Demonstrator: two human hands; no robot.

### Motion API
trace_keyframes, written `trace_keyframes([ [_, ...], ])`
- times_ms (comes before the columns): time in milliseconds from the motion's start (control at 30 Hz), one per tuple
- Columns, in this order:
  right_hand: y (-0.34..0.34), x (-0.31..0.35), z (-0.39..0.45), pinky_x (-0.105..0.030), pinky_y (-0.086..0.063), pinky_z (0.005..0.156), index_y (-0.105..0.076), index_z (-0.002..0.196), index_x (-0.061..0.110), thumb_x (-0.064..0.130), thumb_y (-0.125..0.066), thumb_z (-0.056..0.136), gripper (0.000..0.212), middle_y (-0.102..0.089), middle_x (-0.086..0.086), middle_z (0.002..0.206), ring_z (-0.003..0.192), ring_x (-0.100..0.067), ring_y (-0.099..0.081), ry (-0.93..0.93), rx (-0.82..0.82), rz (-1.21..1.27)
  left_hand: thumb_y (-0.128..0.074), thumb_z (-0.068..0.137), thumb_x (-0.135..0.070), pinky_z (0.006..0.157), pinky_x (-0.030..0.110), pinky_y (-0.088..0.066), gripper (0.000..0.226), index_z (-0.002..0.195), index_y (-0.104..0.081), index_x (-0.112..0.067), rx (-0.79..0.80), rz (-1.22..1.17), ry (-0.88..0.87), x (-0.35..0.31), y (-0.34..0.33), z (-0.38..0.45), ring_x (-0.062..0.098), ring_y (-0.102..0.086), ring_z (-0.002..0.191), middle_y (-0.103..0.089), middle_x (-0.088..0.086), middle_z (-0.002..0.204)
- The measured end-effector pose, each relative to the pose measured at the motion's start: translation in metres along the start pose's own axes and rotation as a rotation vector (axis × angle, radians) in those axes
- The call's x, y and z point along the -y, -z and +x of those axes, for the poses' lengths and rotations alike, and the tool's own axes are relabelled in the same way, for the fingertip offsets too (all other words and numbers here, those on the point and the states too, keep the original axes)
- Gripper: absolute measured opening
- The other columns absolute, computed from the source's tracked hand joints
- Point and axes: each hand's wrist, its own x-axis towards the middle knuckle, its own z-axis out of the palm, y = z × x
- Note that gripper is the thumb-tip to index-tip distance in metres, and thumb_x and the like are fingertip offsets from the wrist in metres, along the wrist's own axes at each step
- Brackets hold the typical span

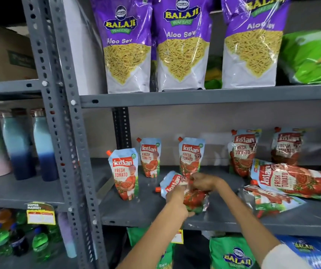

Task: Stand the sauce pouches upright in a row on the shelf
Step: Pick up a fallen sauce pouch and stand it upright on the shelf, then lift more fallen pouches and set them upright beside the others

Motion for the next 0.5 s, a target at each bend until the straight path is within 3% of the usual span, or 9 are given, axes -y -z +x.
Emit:
trace_keyframes([
  [100,-0.007,0.003,-0.013,-0.029,-0.053,0.094,-0.041,0.131,0.011,0.005,-0.057,0.092,0.042,-0.059,-0.010,0.130,0.114,-0.016,-0.059,0.225,-0.115,0.232,-0.064,0.091,-0.008,0.092,0.053,-0.056,0.034,0.124,-0.056,-0.006,-0.222,0.118,-0.351,0.005,0.007,0.016,0.038,-0.067,0.107,-0.068,0.021,0.121],
  [200,-0.015,0.010,-0.013,-0.023,-0.058,0.079,-0.032,0.124,0.014,-0.007,-0.048,0.092,0.041,-0.058,-0.013,0.127,0.099,0.000,-0.063,0.398,-0.317,0.369,-0.070,0.089,-0.013,0.090,0.037,-0.057,0.030,0.117,-0.058,-0.016,-0.241,0.287,-0.715,-0.017,0.013,0.019,0.022,-0.068,0.104,-0.069,0.000,0.106],
  [267,-0.021,0.016,-0.008,-0.034,-0.056,0.095,-0.031,0.123,0.009,-0.007,-0.045,0.095,0.035,-0.054,-0.015,0.131,0.115,-0.014,-0.061,0.486,-0.463,0.466,-0.071,0.085,-0.007,0.078,0.017,-0.055,0.040,0.119,-0.056,-0.023,-0.198,0.457,-0.898,-0.035,0.019,0.022,0.000,-0.066,0.094,-0.065,-0.017,0.096],
  [333,-0.030,0.015,0.002,-0.045,-0.052,0.101,-0.035,0.120,0.009,-0.002,-0.044,0.098,0.027,-0.055,-0.020,0.130,0.120,-0.031,-0.059,0.472,-0.561,0.501,-0.070,0.082,0.002,0.066,0.003,-0.051,0.053,0.120,-0.050,-0.029,-0.123,0.581,-0.955,-0.044,0.027,0.028,-0.011,-0.063,0.092,-0.062,-0.024,0.096],
  [400,-0.044,0.006,0.009,-0.041,-0.054,0.097,-0.040,0.125,0.009,0.005,-0.045,0.099,0.027,-0.059,-0.020,0.126,0.117,-0.035,-0.061,0.390,-0.569,0.435,-0.068,0.084,0.003,0.078,0.009,-0.054,0.059,0.126,-0.044,-0.031,-0.085,0.700,-0.939,-0.039,0.041,0.037,-0.007,-0.066,0.099,-0.065,-0.020,0.104],
  [500,-0.068,-0.010,0.011,-0.012,-0.055,0.081,-0.028,0.128,0.026,0.009,-0.045,0.101,0.036,-0.055,-0.001,0.132,0.121,-0.019,-0.060,0.412,-0.478,0.467,-0.068,0.088,0.002,0.099,0.039,-0.055,0.057,0.132,-0.042,-0.023,-0.049,0.746,-0.855,-0.028,0.061,0.052,0.022,-0.066,0.116,-0.066,0.006,0.121],
])
